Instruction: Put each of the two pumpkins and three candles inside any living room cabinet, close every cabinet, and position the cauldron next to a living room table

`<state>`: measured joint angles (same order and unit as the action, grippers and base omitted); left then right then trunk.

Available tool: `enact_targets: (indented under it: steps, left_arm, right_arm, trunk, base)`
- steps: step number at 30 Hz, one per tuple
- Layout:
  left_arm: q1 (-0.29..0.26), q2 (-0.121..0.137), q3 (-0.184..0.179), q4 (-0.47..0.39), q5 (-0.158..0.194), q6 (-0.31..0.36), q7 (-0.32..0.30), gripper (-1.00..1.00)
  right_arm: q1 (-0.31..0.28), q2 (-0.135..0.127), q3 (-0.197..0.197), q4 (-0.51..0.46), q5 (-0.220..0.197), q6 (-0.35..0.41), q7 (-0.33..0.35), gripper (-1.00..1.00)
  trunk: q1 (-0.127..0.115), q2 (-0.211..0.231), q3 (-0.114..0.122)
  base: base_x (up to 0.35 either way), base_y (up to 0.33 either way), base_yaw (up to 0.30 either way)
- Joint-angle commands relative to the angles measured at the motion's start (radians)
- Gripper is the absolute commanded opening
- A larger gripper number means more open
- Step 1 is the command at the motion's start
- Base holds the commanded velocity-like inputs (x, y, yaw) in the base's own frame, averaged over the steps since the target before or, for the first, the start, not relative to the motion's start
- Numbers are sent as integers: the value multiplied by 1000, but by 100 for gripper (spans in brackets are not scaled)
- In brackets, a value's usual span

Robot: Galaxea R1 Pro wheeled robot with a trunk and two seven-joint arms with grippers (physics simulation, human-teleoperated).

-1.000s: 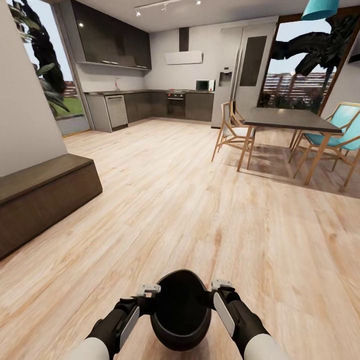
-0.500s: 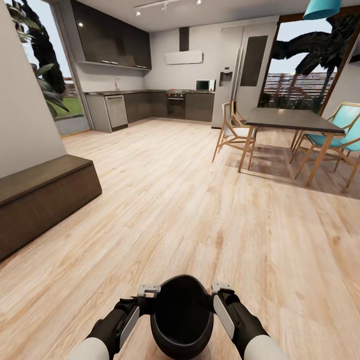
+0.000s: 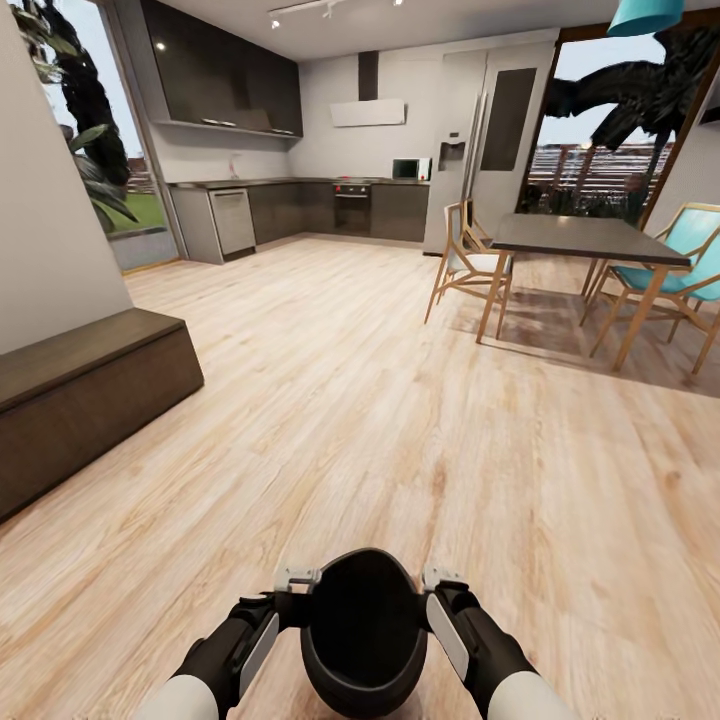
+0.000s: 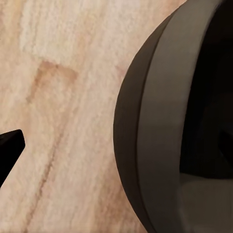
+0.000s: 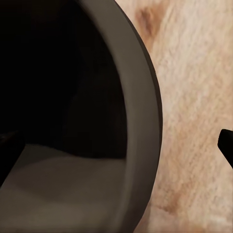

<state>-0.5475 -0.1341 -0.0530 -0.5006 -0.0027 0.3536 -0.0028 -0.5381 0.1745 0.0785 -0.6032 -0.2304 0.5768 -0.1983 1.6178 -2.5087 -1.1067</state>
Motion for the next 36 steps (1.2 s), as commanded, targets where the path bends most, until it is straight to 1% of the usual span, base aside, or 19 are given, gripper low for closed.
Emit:
enact_targets:
  steps: [1,2,7,16,21,28,31,36]
  left_arm:
    - [0,0,-2,-2,0,5,0,100]
    - [0,0,-2,-2,0,5,0,100]
    - [0,0,-2,-2,0,4,0,100]
    - [0,1,-2,-1,0,3,-2,100]
    - [0,0,-2,-1,0,2,-2,100]
    - [0,0,-2,-2,0,2,-2,100]
    - [0,-1,-2,-2,0,2,-2,100]
    - [0,0,-2,-2,0,2,-2,100]
  right_arm:
    - [0,0,3,-1,-10,3,-9,100]
    - [0,0,3,1,-10,3,-9,100]
    - [0,0,3,5,-10,3,-9,100]
    - [0,0,3,7,-10,2,-10,100]
    - [0,0,3,8,-10,2,-11,100]
    - [-1,0,3,8,-10,1,-19,100]
    - [-2,0,3,8,-10,1,-46,100]
    - [-2,0,3,8,-10,0,-59,100]
  trunk:
    - [0,-1,-5]
    - [1,-1,-9]
    - [1,-1,-9]
    - [5,-3,-44]
    - [5,-3,-44]
    - [8,-5,-71]
    - [8,-5,-71]
    - [8,-5,-71]
  base:
    - [0,0,0]
    - [0,0,0]
    - [0,0,0]
    - [0,0,0]
    - [0,0,0]
    - [0,0,0]
    - [0,0,0]
    - [0,0,0]
